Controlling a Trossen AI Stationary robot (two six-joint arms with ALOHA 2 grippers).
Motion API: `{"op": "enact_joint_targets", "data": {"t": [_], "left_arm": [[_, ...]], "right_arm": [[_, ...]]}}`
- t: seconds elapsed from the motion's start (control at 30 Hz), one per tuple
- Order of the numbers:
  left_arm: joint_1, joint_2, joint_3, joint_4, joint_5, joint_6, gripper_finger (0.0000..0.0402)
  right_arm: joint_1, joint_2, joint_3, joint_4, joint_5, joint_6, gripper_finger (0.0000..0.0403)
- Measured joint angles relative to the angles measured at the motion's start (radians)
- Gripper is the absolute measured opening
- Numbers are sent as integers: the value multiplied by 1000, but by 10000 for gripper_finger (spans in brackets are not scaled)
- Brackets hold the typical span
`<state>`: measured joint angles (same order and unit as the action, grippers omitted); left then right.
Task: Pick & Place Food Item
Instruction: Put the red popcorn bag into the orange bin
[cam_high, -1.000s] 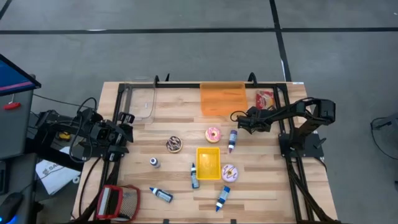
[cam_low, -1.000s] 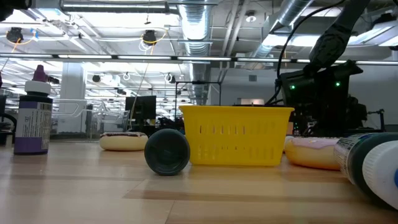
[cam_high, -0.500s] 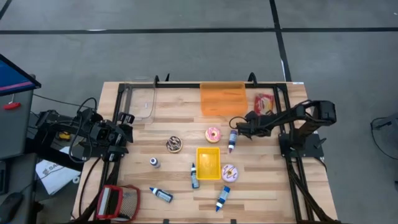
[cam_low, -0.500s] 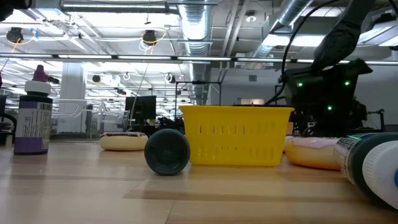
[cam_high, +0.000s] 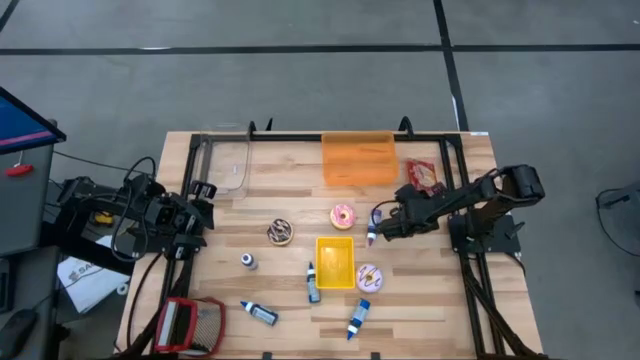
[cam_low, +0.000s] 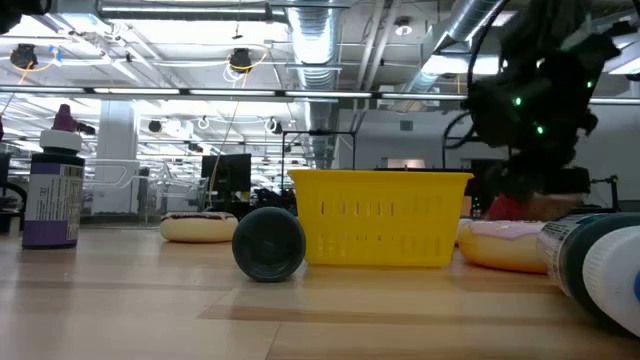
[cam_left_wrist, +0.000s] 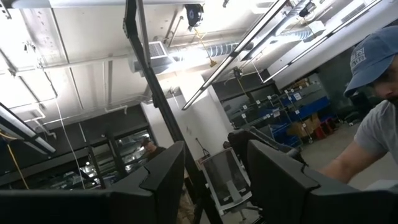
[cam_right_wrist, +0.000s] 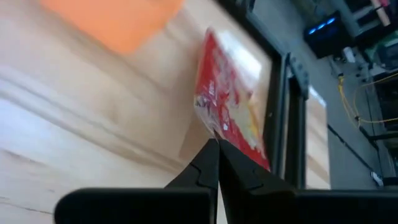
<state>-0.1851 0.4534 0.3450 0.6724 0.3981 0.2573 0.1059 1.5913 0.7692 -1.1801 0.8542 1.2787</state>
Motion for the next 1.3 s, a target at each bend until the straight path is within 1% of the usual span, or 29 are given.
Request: {"op": "enact_joint_targets", "data": {"t": [0.2, 0.33, 0.4, 0.57, 0.73, 0.8, 0.9, 1.13, 1.3], "left_arm": [[0, 0, 0, 0, 0, -3, 171], [0, 0, 0, -3, 11, -4, 171], [0, 0, 0, -3, 16, -4, 171], [0, 0, 0, -3, 19, -12, 171], [-17, 7, 0, -3, 19, -19, 171], [-26, 7, 0, -4, 19, -11, 171], [-28, 6, 0, -2, 19, -5, 171], [-28, 6, 0, -2, 19, -5, 171], [-28, 7, 0, -3, 19, -7, 171]], "right_arm": [[-10, 0, 117, -177, 71, 87, 0], [-48, 0, 185, -336, 126, 186, 0], [-78, 0, 207, -388, 143, 216, 0], [-194, -17, 218, -376, 157, 134, 0], [-278, -59, 217, -390, 208, 126, 0], [-297, -86, 221, -378, 235, 123, 0], [-307, -121, 249, -338, 277, 63, 0], [-343, -169, 365, -334, 376, -41, 0], [-376, -173, 456, -326, 432, -132, 0]]}}
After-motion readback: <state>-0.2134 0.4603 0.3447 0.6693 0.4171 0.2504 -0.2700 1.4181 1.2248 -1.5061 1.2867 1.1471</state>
